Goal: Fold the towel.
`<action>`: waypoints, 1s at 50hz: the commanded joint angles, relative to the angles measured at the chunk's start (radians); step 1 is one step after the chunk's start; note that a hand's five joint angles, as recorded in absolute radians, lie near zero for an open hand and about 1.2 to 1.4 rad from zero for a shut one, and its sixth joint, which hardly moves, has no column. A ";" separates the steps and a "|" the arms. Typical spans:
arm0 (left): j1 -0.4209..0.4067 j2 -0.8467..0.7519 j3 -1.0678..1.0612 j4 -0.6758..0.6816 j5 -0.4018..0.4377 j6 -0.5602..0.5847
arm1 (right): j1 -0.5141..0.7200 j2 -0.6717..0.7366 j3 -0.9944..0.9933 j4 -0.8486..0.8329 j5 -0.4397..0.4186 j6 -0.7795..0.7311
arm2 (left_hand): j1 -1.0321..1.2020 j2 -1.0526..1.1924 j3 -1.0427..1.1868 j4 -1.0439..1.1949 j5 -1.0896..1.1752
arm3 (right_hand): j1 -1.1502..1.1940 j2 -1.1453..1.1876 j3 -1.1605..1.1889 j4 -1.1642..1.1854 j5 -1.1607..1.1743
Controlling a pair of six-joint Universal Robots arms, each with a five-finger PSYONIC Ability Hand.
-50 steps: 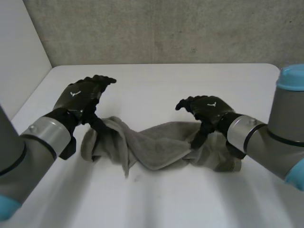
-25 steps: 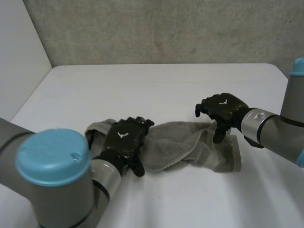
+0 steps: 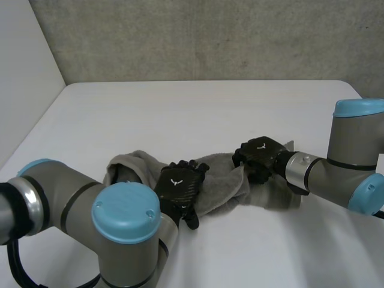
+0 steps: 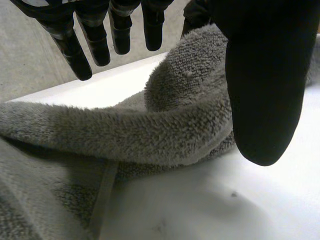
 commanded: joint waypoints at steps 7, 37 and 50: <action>-0.032 -0.064 0.099 0.063 -0.061 -0.050 | -0.013 -0.158 0.087 0.008 0.020 0.023 | 0.049 0.046 0.047 0.046 0.050 | 0.140 0.295 0.297 0.303 0.316; 0.162 -0.101 0.196 0.100 -0.226 -0.028 | -0.128 -0.483 0.184 0.086 0.044 0.177 | 0.328 0.325 0.326 0.325 0.329 | 0.140 0.295 0.297 0.303 0.316; 0.217 0.034 0.073 -0.083 -0.108 0.013 | -0.127 -0.456 0.176 0.079 0.043 0.165 | 0.345 0.342 0.343 0.343 0.347 | 0.140 0.295 0.297 0.303 0.316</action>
